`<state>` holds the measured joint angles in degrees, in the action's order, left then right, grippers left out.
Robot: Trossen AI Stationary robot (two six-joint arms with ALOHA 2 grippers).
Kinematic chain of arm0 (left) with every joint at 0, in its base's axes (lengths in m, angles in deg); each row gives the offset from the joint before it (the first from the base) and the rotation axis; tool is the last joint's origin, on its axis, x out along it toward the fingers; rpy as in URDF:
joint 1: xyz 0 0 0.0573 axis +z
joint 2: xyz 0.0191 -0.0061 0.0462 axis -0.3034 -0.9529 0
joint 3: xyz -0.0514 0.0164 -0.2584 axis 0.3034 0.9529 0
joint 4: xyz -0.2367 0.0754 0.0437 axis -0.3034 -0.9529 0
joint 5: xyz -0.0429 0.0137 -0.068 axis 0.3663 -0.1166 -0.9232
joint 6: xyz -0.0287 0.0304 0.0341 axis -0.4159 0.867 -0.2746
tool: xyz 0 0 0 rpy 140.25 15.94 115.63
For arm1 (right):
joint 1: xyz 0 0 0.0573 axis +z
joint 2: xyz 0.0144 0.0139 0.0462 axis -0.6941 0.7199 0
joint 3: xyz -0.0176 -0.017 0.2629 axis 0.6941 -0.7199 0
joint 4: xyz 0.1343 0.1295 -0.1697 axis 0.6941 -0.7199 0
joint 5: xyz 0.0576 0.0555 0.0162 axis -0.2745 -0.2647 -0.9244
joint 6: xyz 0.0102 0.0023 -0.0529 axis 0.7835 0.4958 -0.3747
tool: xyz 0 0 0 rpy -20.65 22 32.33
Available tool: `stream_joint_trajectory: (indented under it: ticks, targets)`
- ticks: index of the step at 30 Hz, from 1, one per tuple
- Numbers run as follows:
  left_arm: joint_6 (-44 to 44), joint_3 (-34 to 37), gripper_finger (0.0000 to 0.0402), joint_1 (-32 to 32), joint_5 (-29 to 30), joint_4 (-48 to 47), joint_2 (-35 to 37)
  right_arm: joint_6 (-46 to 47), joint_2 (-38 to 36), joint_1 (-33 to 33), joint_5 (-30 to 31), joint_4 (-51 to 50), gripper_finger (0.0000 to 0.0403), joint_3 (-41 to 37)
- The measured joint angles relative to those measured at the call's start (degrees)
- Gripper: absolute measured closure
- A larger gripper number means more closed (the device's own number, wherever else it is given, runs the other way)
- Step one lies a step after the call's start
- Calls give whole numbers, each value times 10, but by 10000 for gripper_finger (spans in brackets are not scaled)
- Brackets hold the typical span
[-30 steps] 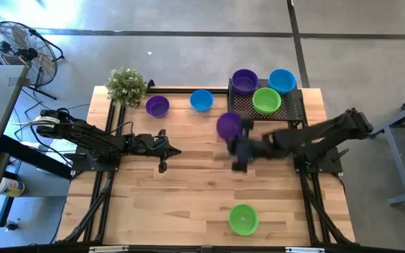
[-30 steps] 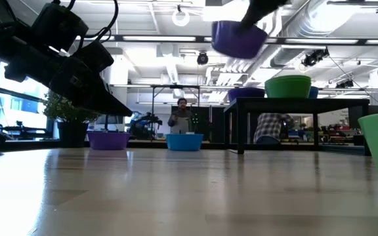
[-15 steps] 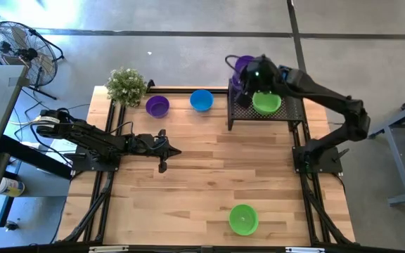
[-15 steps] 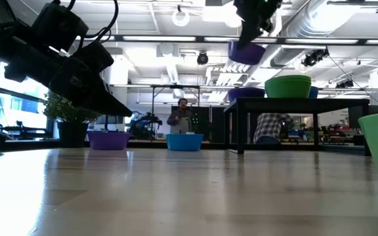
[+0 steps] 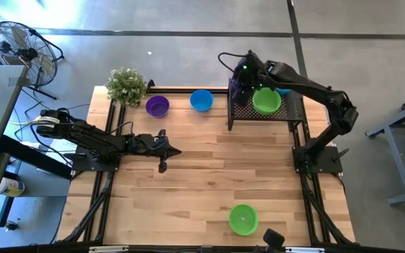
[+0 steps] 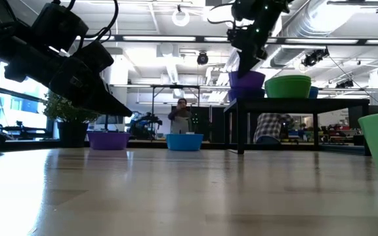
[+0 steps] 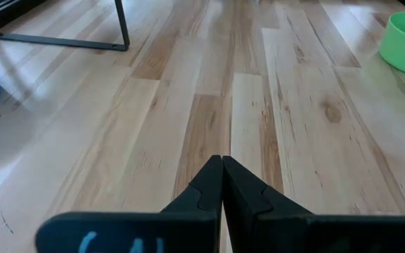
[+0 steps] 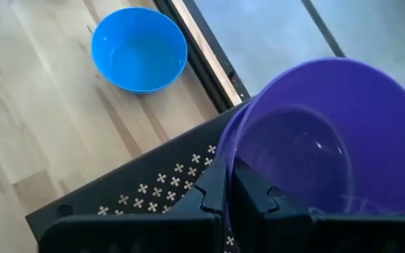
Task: Pick & Place Mini bowls
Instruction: Stack the violet bowl on the other violet bowls on the shelf
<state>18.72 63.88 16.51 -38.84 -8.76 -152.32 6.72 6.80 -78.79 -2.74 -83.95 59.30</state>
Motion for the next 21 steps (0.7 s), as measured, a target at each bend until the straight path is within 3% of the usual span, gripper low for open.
stream_joint_trajectory:
  ticks: [14, 21]
  targets:
    - [0, 0, 401, 0, 0, 0, 0, 3, 7, -12, -24, -8, 394, -4]
    - [0, 0, 401, 0, 0, 0, 0, 1, 8, -12, -19, 5, 370, -23]
